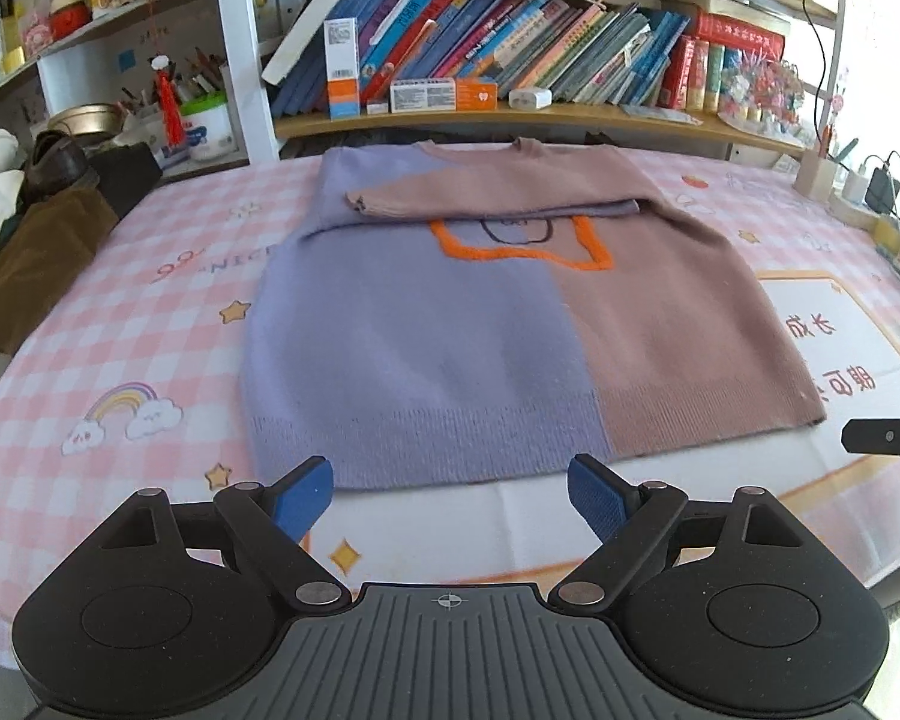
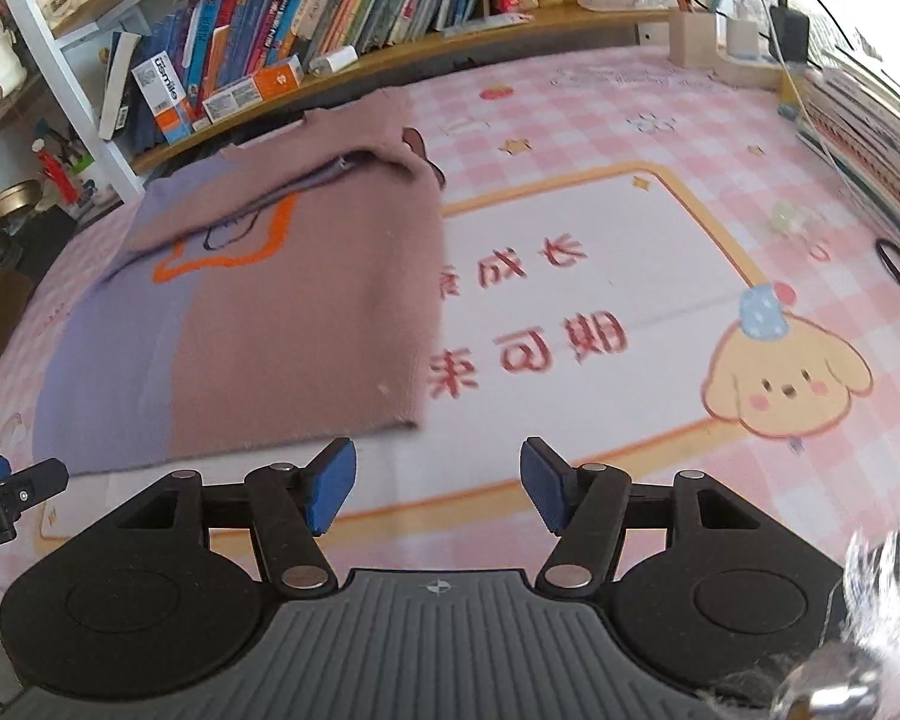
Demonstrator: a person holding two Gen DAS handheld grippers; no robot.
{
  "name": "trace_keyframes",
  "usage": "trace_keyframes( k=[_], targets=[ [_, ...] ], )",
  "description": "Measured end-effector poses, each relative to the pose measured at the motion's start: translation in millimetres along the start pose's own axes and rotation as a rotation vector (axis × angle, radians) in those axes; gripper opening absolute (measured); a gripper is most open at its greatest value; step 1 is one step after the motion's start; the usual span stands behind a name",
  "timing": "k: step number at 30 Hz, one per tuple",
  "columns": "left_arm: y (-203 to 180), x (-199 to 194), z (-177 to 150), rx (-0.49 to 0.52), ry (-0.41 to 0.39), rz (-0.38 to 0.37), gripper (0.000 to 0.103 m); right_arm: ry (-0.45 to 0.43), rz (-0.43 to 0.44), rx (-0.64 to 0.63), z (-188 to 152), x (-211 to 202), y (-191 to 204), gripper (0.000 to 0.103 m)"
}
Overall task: Fold clothes
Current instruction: 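Open the right gripper and pull it back from the folded sleeves, then pinch the pink side edge with the right gripper while the left pinches the lavender side edge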
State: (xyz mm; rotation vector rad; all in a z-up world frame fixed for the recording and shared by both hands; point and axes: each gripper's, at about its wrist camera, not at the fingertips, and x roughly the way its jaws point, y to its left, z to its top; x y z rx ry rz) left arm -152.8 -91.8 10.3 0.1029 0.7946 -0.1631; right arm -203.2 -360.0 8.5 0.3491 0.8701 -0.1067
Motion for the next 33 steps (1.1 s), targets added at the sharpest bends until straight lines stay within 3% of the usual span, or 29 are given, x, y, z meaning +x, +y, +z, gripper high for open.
trace_keyframes(
  k=[19, 33],
  targets=[
    [-32.4, -15.7, -7.2, 0.02, -0.009, 0.017, 0.088, -0.004, 0.017, 0.016, -10.8, -17.9, -26.0, 0.059],
    [-7.8, -6.7, 4.4, -0.026, -0.003, 0.051, 0.088, -0.013, 0.022, 0.037, 1.1, -5.5, -17.7, 0.059]
  ],
)
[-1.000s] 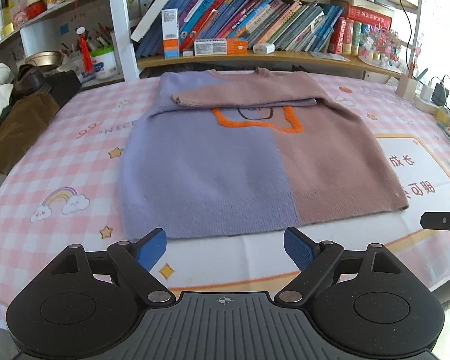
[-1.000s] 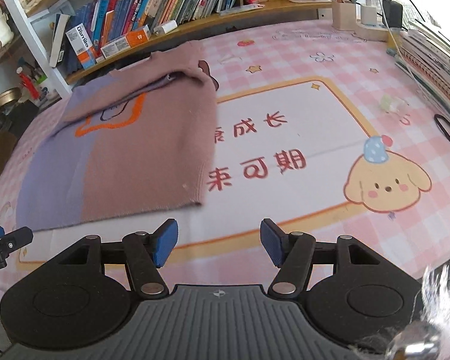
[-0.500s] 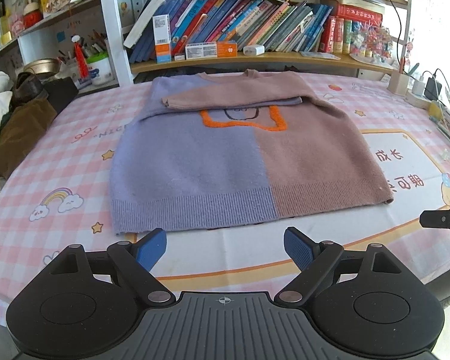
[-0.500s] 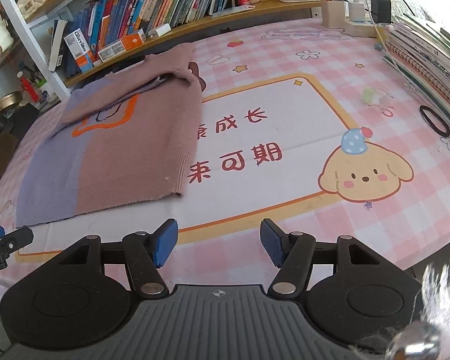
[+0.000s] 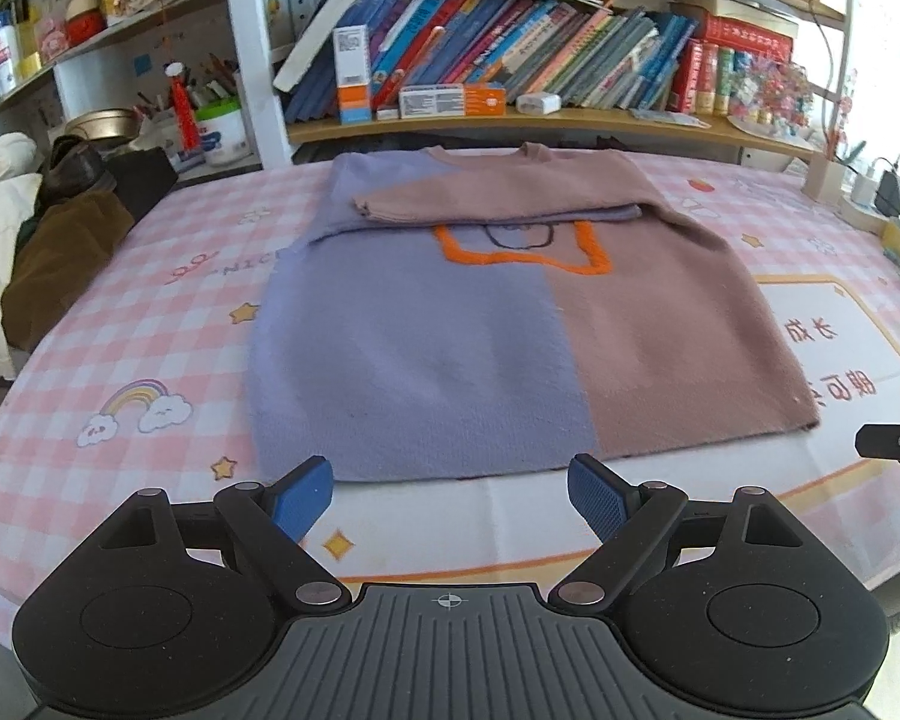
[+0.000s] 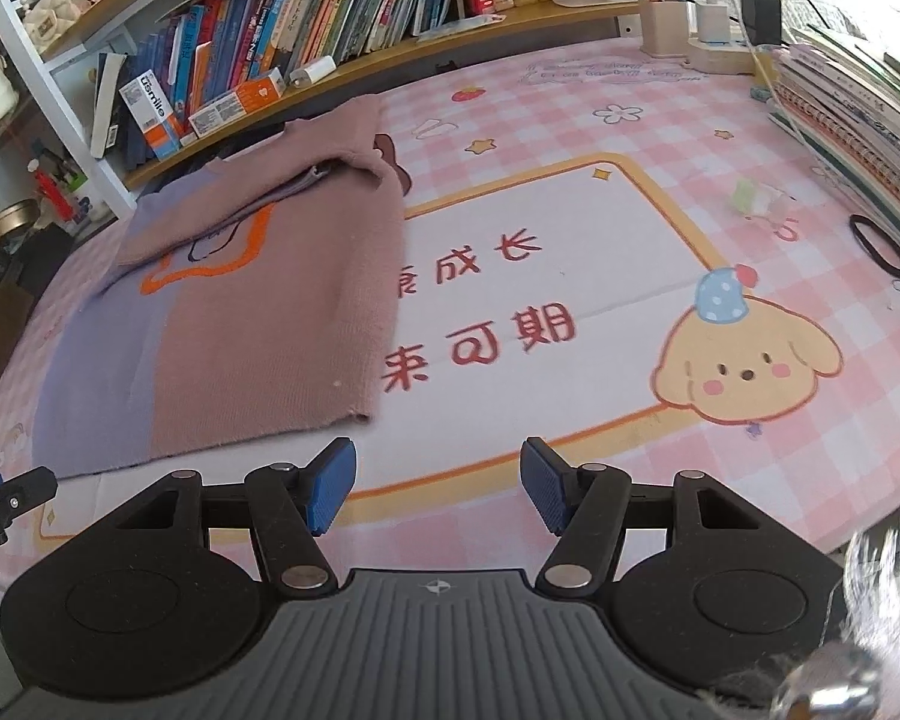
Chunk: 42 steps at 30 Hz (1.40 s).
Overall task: Fold clothes
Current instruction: 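Pinch the pink side edge with the right gripper while the left pinches the lavender side edge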
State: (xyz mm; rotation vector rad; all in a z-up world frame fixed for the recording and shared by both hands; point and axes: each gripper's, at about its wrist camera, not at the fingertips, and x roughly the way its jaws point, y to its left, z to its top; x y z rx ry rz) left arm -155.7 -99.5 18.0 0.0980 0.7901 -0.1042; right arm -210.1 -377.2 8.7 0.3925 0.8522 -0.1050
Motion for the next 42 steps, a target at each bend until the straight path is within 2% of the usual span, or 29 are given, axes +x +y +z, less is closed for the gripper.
trace_keyframes(
  k=[10, 21, 28, 42],
  targets=[
    [50.2, 21.7, 11.3, -0.113, 0.023, 0.043, 0.088, 0.001, -0.02, 0.01, 14.7, 20.3, 19.9, 0.059],
    [92.1, 56.6, 25.6, -0.202, 0.051, 0.057, 0.088, -0.002, -0.085, 0.036, 34.6, 39.6, 25.6, 0.059],
    [106.9, 73.0, 32.5, -0.228, 0.073, 0.057, 0.088, 0.004, -0.114, 0.064, 43.9, 51.8, 25.5, 0.058],
    [121.9, 88.4, 35.8, -0.253, 0.092, 0.033, 0.087, 0.012, -0.113, 0.078, 53.6, 65.0, 30.7, 0.055]
  ],
)
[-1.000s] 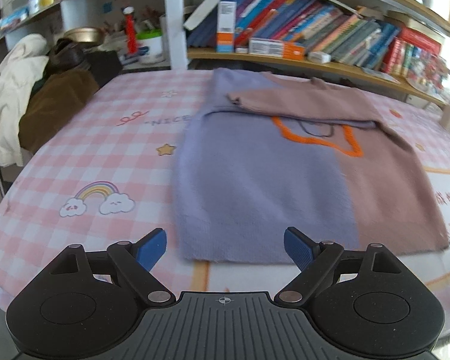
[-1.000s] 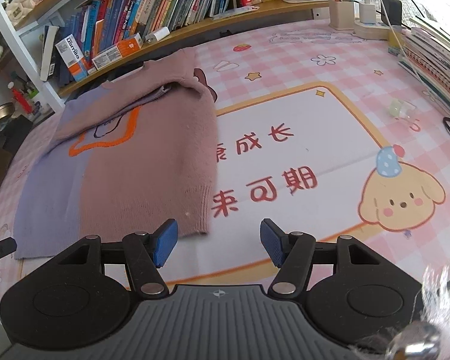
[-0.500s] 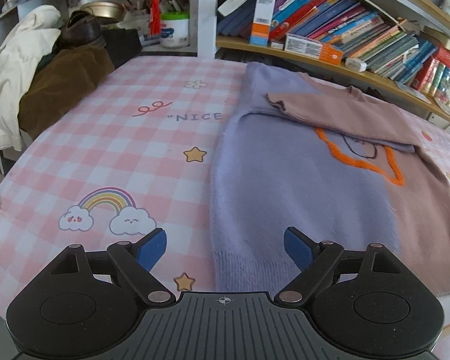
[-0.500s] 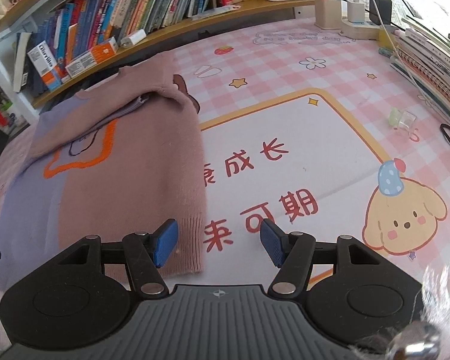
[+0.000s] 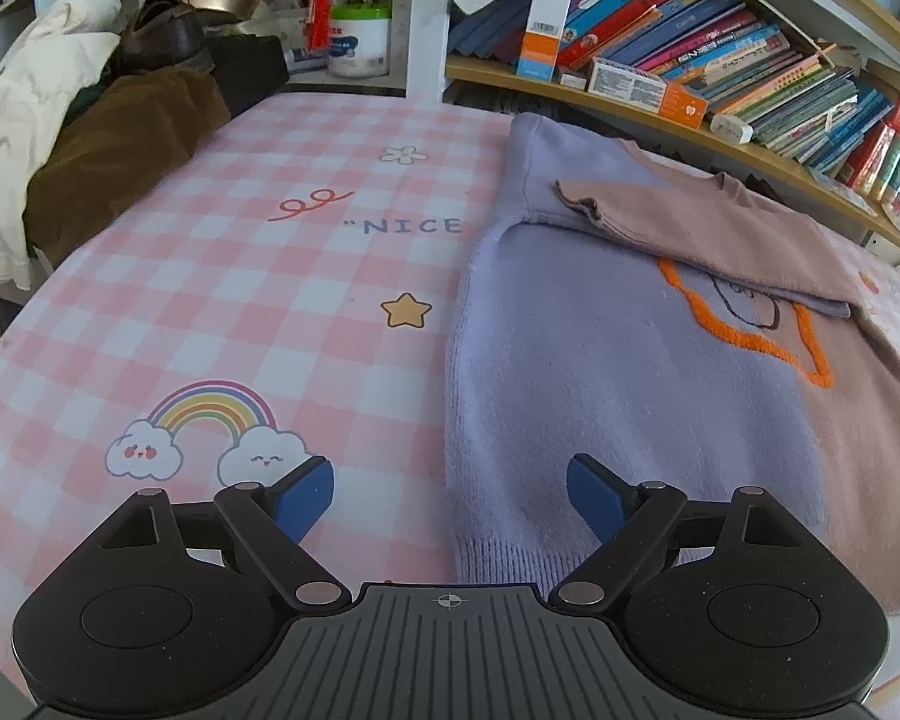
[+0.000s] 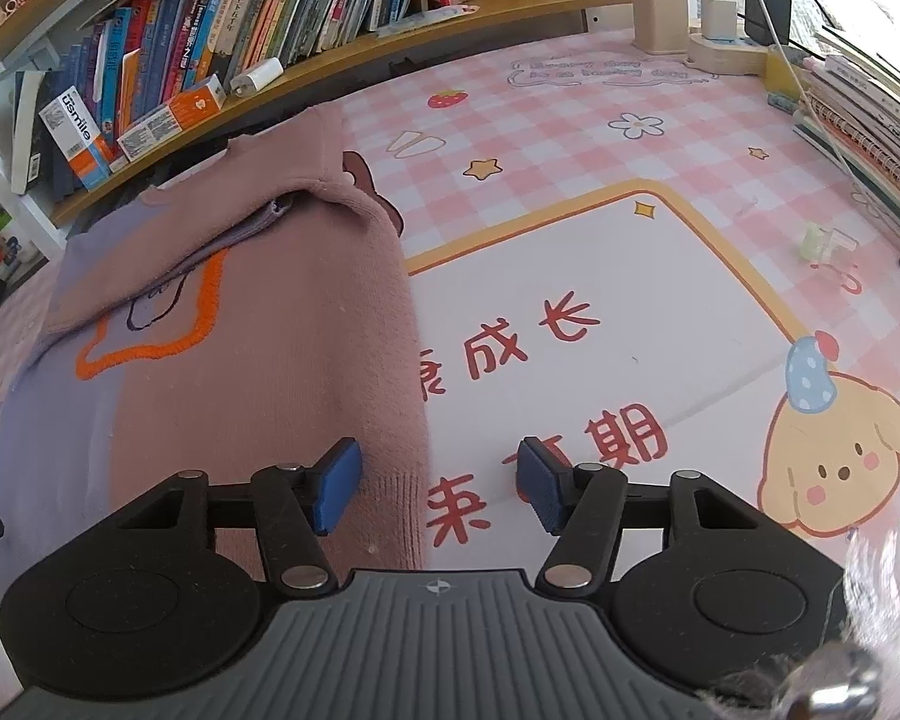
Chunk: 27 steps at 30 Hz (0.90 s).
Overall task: Fold clothes
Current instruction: 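Pinch the pink side edge with the right gripper while the left pinches the lavender side edge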
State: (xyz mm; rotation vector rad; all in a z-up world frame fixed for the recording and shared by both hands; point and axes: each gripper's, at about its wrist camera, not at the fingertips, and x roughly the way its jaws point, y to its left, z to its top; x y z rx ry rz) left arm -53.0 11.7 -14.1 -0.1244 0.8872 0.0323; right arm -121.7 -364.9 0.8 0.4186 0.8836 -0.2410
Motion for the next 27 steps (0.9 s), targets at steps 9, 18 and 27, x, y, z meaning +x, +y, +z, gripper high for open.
trace_keyframes(
  k=[9, 18, 27],
  targets=[
    [3.7, 5.7, 1.9, -0.005, 0.014, 0.002, 0.087, 0.0, 0.007, 0.01, 0.8, 0.9, 2.1, 0.051],
    [7.6, 10.0, 2.7, -0.025, 0.016, -0.017, 0.085, -0.002, 0.01, 0.009, 4.9, 5.2, 4.3, 0.047],
    [1.5, 11.0, 7.9, 0.001, -0.004, 0.008, 0.031, 0.01, 0.009, -0.034, 9.5, 11.9, 12.5, 0.02]
  ],
)
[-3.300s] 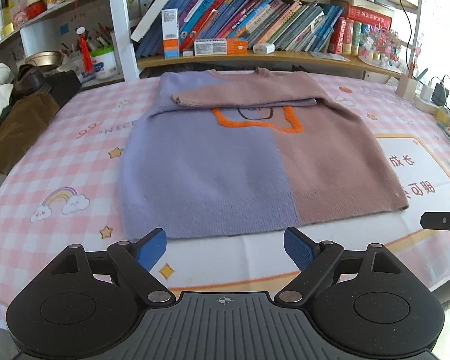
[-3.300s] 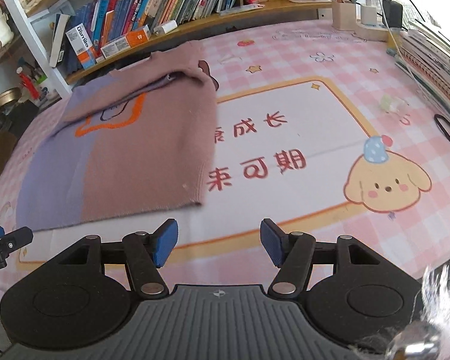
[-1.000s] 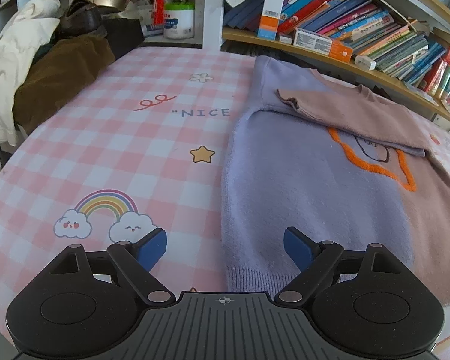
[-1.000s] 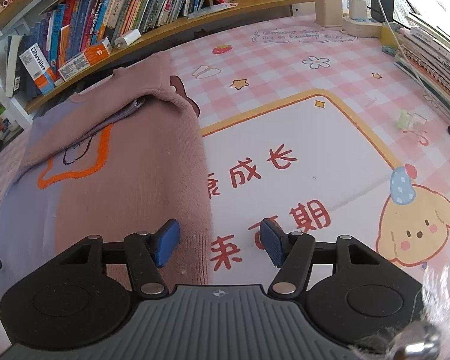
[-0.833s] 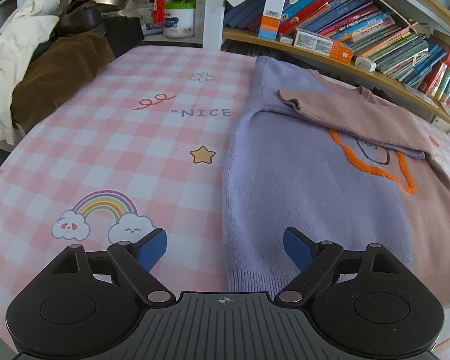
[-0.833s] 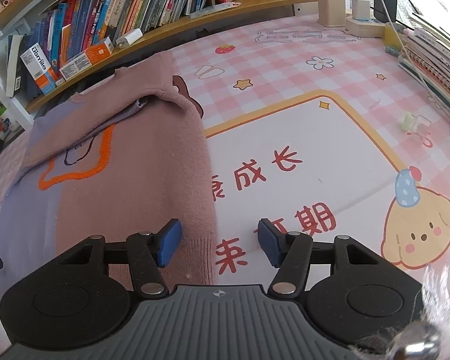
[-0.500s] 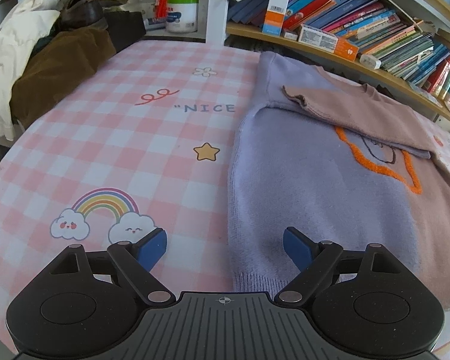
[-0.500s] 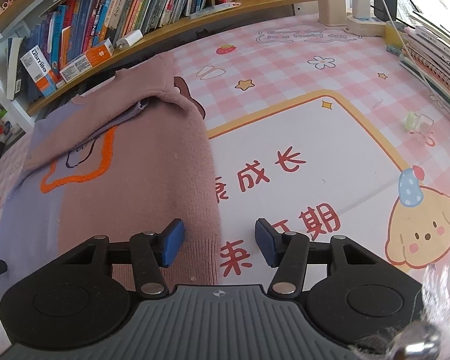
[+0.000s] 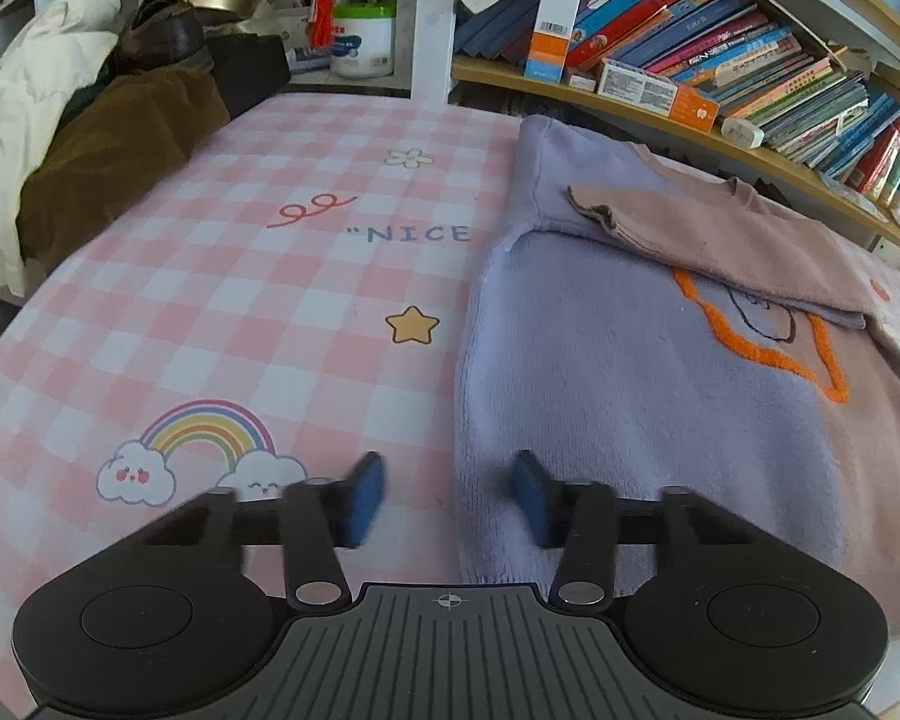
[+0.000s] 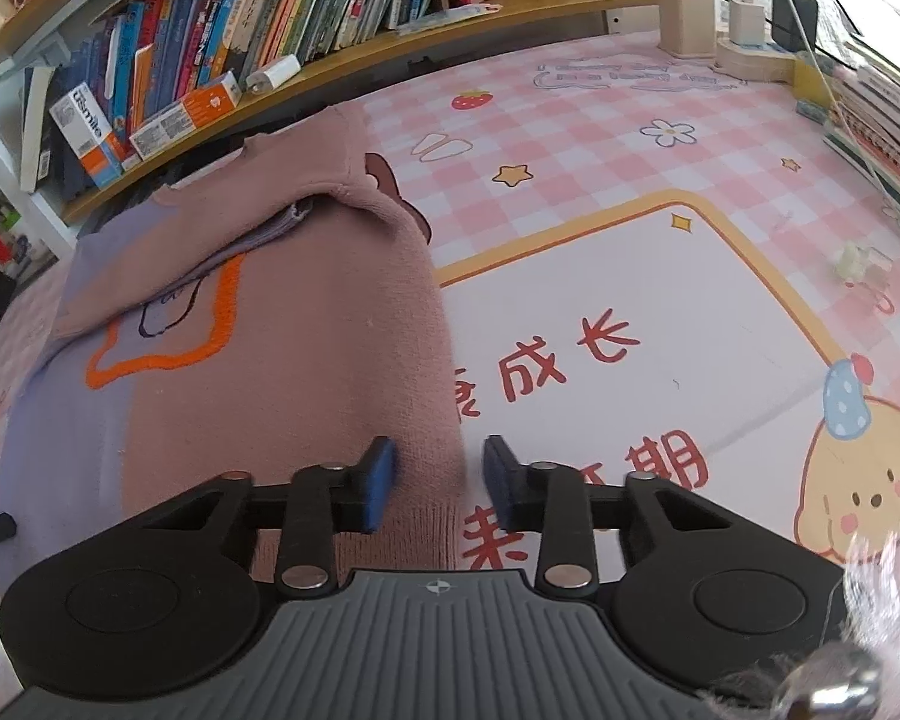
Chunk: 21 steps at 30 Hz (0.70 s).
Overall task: Fold clothes
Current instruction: 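Pinch the pink side edge with the right gripper while the left pinches the lavender side edge, then hold both side edges and fold them inward over the sweater back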
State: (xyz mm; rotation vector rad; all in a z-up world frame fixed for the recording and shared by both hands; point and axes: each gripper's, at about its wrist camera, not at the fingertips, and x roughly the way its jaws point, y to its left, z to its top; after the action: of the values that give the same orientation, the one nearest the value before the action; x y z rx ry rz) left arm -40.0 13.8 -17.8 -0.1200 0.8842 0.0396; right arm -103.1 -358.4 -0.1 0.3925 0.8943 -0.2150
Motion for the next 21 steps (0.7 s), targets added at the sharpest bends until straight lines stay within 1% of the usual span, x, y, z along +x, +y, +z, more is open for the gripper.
trace_keyframes(
  k=[1, 3, 4, 5, 7, 9, 11, 17, 18, 19, 21],
  targets=[
    [-0.6, 0.0, 0.6, -0.001, 0.0, -0.011, 0.019, 0.003, -0.007, -0.015, 0.5, 1.1, 3.1, 0.017],
    [-2.9, -0.9, 1.9, 0.001, -0.004, -0.033, 0.009, 0.003, -0.02, -0.043, 1.0, 1.6, 9.2, 0.014],
    [-6.8, -3.3, 2.9, 0.017, -0.014, -0.048, 0.008, 0.0, -0.018, -0.053, 1.2, 0.6, 11.7, 0.013],
    [-10.8, -5.8, 3.8, 0.032, -0.024, -0.062, 0.008, -0.009, 0.004, -0.056, 1.9, -2.0, 13.5, 0.013],
    [-18.8, -10.8, 5.8, 0.063, -0.044, -0.092, 0.009, -0.031, 0.104, -0.047, 4.2, -8.6, 14.5, 0.012],
    [-25.3, -11.4, 7.2, 0.084, -0.047, -0.107, 0.009, -0.037, 0.155, -0.048, 6.0, -11.0, 17.1, 0.012],
    [-26.6, -9.8, 7.3, 0.085, -0.039, -0.11, 0.01, -0.03, 0.161, -0.043, 6.7, -10.3, 17.5, 0.013],
    [-12.4, -6.3, 5.7, 0.026, -0.02, -0.095, 0.01, -0.002, 0.181, 0.0, 5.4, -5.1, 14.4, 0.018],
    [-10.7, -5.9, 5.1, 0.022, -0.015, -0.093, 0.01, 0.009, 0.185, 0.006, 4.6, -3.2, 13.9, 0.018],
    [-9.4, -5.5, 4.6, 0.018, -0.007, -0.094, 0.013, 0.016, 0.186, 0.007, 3.4, -2.3, 13.9, 0.02],
    [-7.4, -4.4, 2.8, 0.01, 0.012, -0.098, 0.014, 0.028, 0.184, 0.007, 0.8, -1.1, 14.0, 0.022]
  ],
)
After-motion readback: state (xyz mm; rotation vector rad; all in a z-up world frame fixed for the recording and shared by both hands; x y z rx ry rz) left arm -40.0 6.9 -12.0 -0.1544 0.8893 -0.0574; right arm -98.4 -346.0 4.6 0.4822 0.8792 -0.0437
